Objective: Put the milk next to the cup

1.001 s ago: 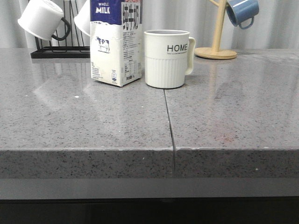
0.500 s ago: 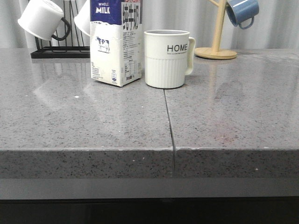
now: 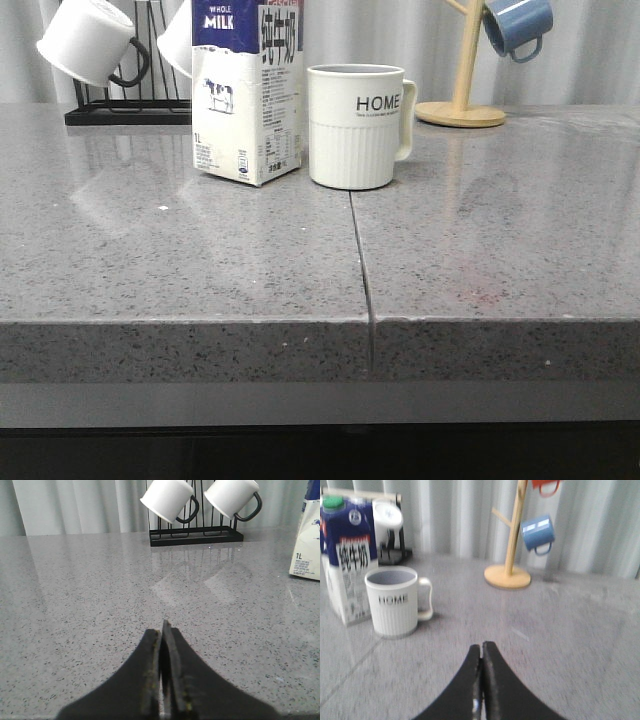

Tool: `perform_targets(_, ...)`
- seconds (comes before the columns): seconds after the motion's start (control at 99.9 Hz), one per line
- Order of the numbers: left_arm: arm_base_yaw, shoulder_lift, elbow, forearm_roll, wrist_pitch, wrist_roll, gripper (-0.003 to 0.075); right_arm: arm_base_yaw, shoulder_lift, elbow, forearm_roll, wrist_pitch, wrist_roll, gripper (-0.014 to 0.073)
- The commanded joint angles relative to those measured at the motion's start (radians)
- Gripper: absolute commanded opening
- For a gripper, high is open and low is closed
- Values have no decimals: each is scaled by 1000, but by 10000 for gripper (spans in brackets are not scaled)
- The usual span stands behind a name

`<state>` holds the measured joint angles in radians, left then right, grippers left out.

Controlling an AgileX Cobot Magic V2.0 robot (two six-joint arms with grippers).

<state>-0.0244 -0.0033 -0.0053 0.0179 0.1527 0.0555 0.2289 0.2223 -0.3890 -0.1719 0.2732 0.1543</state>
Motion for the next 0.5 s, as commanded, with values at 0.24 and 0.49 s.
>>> perform_targets(0.24, 3, -31, 45, -2, -81, -3, -20, -211, -61, 228, 218, -383, -218, -55)
perform_targets(0.49, 3, -31, 45, -2, -81, -3, -20, -283, -176, 411, 262, -368, -207, -55)
